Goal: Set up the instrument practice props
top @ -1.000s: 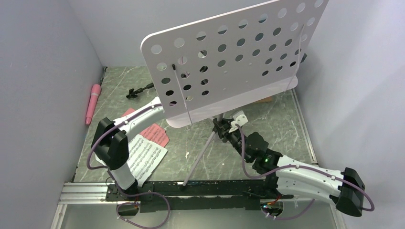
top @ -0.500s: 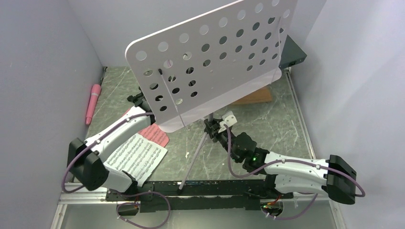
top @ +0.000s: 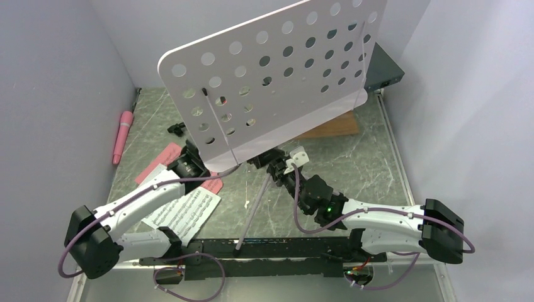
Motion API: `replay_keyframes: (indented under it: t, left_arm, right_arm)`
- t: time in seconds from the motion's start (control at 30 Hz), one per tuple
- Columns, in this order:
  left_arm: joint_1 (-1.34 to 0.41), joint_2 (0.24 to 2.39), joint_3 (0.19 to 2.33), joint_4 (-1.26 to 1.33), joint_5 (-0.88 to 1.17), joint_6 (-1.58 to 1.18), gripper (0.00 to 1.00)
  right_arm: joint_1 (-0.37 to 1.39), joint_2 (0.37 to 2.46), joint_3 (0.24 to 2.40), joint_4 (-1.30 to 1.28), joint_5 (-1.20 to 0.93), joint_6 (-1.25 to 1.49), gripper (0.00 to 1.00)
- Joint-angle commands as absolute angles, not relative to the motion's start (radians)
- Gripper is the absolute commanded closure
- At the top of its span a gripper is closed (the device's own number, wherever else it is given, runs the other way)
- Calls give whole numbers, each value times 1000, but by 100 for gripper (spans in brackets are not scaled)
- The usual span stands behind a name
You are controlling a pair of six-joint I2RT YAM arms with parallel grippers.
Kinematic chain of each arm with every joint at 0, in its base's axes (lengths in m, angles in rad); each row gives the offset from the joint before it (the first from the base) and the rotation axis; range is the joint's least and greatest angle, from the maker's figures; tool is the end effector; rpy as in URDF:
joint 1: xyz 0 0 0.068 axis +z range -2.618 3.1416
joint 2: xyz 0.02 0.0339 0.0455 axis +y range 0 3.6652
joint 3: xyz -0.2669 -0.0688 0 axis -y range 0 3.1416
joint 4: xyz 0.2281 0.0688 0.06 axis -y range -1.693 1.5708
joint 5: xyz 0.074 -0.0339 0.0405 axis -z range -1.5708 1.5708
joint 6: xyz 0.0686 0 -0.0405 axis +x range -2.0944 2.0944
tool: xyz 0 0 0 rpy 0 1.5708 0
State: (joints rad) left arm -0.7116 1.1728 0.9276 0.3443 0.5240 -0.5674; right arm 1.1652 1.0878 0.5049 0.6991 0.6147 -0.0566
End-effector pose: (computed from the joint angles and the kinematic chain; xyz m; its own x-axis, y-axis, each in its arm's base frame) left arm 0.1935 -0.2122 0.3756 -0.4433 -0.2321 -0.8658 0.8351 0.2440 -0.4931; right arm 0.1345 0.2129 0.2895 0.0753 0.0583 -0.9954 -0.5212 0.8534 0.0106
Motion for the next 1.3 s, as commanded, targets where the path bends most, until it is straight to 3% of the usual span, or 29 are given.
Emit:
replay_keyframes:
  t: [0.0, 0.2, 0.33, 0.47, 0.57, 0.67, 0.77, 1.0, 1.27]
  left_arm:
    - [-837, 1103, 880, 380, 231, -489, 14]
    - [-927, 1145, 873, 470, -28, -429, 14]
    - [-925, 1196, 946, 411, -60, -408, 24]
    - [-924, 1202, 953, 415, -102, -379, 53]
    - [-879, 1208, 971, 424, -21, -364, 81]
    - [-806, 1238, 1047, 374, 170, -372, 94]
    - [-750, 1265, 1107, 329, 316, -360, 100]
    - [-605, 1284, 1067, 434, 730, -339, 100]
    - [-525, 1277, 953, 670, 956, -440, 100]
  right_arm:
    - [1165, 1106, 529, 668, 629, -54, 100]
    - [1167, 1106, 532, 650, 630, -28, 100]
    - [1174, 1097, 539, 632, 648, -16, 100]
    - [1198, 1113, 544, 649, 705, -12, 100]
    - [1212, 1144, 560, 674, 762, -16, 100]
    - [1213, 1171, 592, 700, 758, -42, 100]
    - [1213, 1204, 630, 727, 761, -82, 100]
    - [1212, 1305, 660, 800, 779, -126, 100]
    - [1164, 1323, 633, 858, 738, -197, 100]
